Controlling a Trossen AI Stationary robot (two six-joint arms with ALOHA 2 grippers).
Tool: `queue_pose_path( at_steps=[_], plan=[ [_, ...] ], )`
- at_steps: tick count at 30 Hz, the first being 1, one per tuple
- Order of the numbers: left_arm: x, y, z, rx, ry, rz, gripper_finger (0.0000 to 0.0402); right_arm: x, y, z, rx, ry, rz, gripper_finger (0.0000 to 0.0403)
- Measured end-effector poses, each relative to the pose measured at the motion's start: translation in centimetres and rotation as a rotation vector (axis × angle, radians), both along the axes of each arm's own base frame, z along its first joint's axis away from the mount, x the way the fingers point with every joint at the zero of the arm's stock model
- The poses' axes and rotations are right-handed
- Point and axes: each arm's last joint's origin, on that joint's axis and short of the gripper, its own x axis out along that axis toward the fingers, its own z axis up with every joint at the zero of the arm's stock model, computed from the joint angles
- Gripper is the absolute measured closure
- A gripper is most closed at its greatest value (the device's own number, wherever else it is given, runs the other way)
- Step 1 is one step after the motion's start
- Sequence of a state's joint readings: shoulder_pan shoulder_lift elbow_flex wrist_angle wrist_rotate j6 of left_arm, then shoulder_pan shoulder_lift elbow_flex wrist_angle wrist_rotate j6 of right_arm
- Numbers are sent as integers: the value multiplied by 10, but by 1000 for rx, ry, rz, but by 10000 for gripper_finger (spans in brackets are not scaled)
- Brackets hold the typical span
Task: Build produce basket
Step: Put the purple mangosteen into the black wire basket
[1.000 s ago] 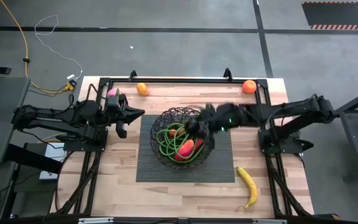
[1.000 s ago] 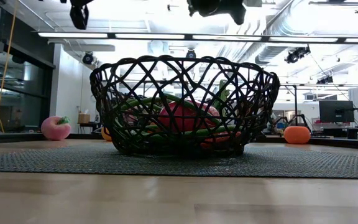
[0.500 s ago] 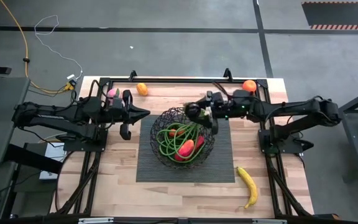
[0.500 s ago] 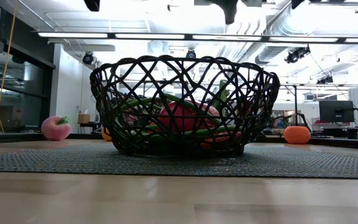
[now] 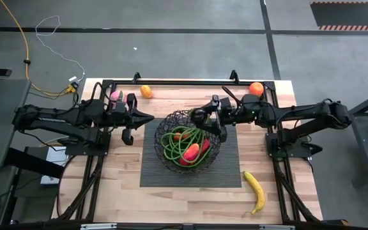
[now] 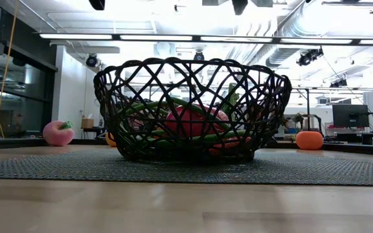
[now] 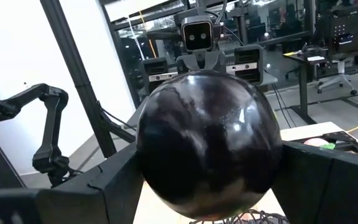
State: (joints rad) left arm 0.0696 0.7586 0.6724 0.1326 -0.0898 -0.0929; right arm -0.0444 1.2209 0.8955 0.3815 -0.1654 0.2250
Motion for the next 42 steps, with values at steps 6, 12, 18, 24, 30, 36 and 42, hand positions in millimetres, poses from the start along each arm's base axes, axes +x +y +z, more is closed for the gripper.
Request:
queue_pose_path(
  at_steps=[6,12,18,24,30,36,42],
  plan=[
    [0,0,0,0,0,4,401,0,0,0,2,3,-1,132],
    [0,1,0,-1,0,26,401,0,0,-1,1,12,-3,132],
    [0,1,0,-12,-3,25,401,0,-1,-5,-3,47,-47,132],
    [0,1,0,-20,-5,33,401,22,-12,-16,42,400,-235,132],
    [0,1,0,-21,-6,34,401,56,-27,-50,89,803,-217,132],
    [0,1,0,-28,-7,36,401,88,-30,-93,166,986,-229,132],
    [0,2,0,-29,-7,51,401,101,-33,-113,304,1030,-361,132]
  ],
)
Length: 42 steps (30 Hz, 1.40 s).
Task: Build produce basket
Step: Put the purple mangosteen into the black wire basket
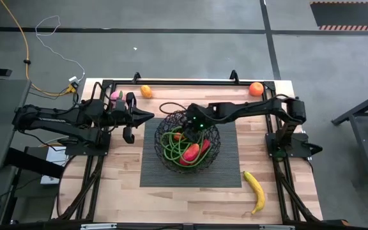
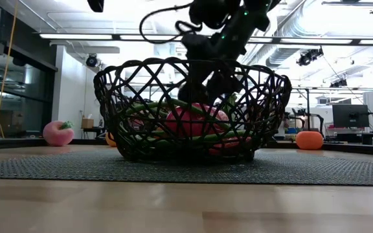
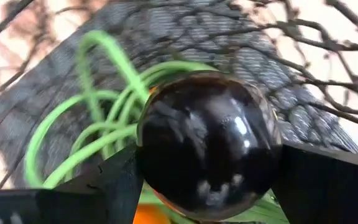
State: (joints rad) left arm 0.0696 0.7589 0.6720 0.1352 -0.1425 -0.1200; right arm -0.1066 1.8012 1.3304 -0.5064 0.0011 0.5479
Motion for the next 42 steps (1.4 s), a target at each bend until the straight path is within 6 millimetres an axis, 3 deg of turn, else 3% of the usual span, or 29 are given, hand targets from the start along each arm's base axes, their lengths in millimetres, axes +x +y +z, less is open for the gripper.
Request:
queue_pose_path(
  at_steps=[8,17,26,42],
  plan=[
    [0,0,0,0,0,0,401,0,0,0,11,-38,-373,132],
    [0,0,0,0,1,0,401,3,11,-1,63,-67,-418,132],
    [0,0,0,-14,0,-5,401,7,13,-19,165,-32,-578,132],
    [0,0,0,-34,-4,-12,401,8,13,-21,134,-27,-536,125]
  ],
)
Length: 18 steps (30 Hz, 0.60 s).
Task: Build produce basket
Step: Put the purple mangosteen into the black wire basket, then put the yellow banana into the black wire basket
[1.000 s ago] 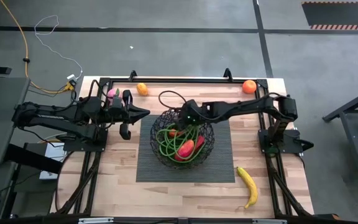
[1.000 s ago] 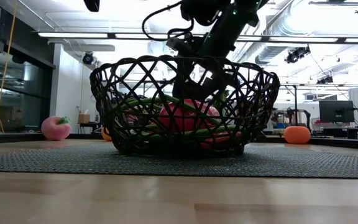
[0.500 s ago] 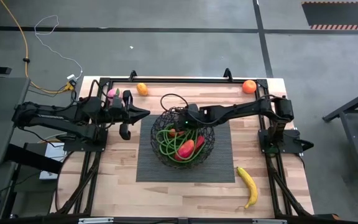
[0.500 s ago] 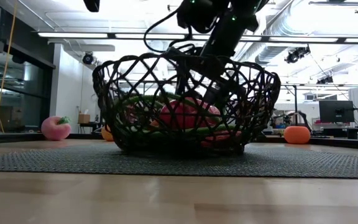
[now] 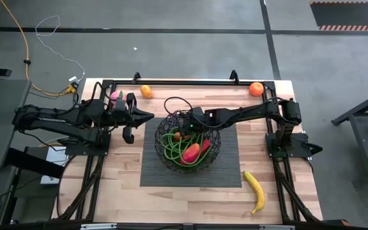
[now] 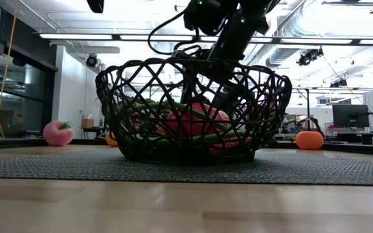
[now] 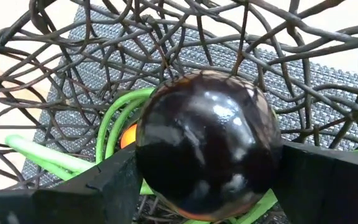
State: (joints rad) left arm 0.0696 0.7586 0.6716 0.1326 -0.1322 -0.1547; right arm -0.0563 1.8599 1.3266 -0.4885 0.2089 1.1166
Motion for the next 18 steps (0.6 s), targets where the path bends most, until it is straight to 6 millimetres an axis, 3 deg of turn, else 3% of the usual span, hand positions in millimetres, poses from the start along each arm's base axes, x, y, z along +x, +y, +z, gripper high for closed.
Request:
queue_pose_path(
  at_steps=[11,15,18],
  plan=[
    [0,0,0,0,0,0,401,0,-1,0,-13,5,11,12],
    [0,0,0,0,0,1,401,-2,-4,4,-25,0,21,9],
    [0,0,0,0,1,1,401,-6,-6,19,-68,-26,41,11]
  ],
)
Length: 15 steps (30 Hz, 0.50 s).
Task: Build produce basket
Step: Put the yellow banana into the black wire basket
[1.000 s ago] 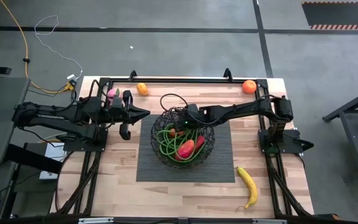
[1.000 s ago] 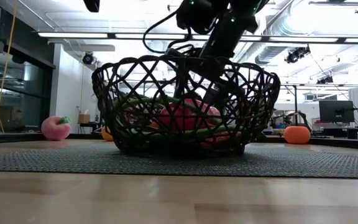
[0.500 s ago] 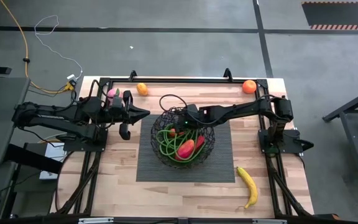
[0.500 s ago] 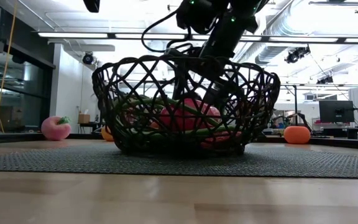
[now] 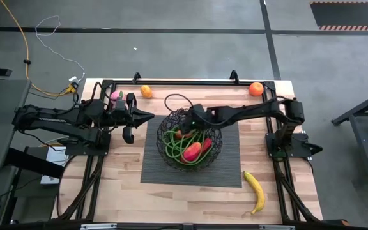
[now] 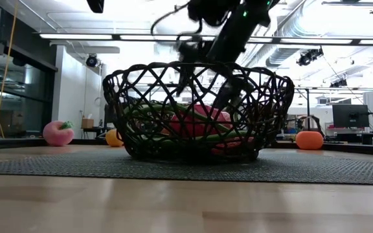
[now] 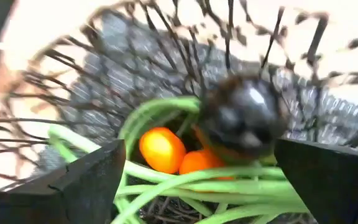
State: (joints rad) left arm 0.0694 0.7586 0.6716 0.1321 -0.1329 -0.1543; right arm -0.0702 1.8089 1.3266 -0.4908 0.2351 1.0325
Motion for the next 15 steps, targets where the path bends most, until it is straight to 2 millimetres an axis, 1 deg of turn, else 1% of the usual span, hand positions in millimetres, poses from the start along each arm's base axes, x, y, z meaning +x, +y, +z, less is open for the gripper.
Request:
queue_pose_path(
  at_steps=[4,6,10,13,15],
  plan=[
    [0,0,0,0,0,0,401,-13,-4,36,-105,-71,45,11],
    [0,0,0,0,0,1,401,-23,-6,56,-160,-105,99,11],
    [0,0,0,0,1,3,401,-48,-4,99,-293,-174,221,11],
    [0,0,0,-3,0,7,401,-69,1,122,-392,-187,327,11],
    [0,0,0,-3,0,9,401,-80,5,135,-425,-218,351,11]
  ],
)
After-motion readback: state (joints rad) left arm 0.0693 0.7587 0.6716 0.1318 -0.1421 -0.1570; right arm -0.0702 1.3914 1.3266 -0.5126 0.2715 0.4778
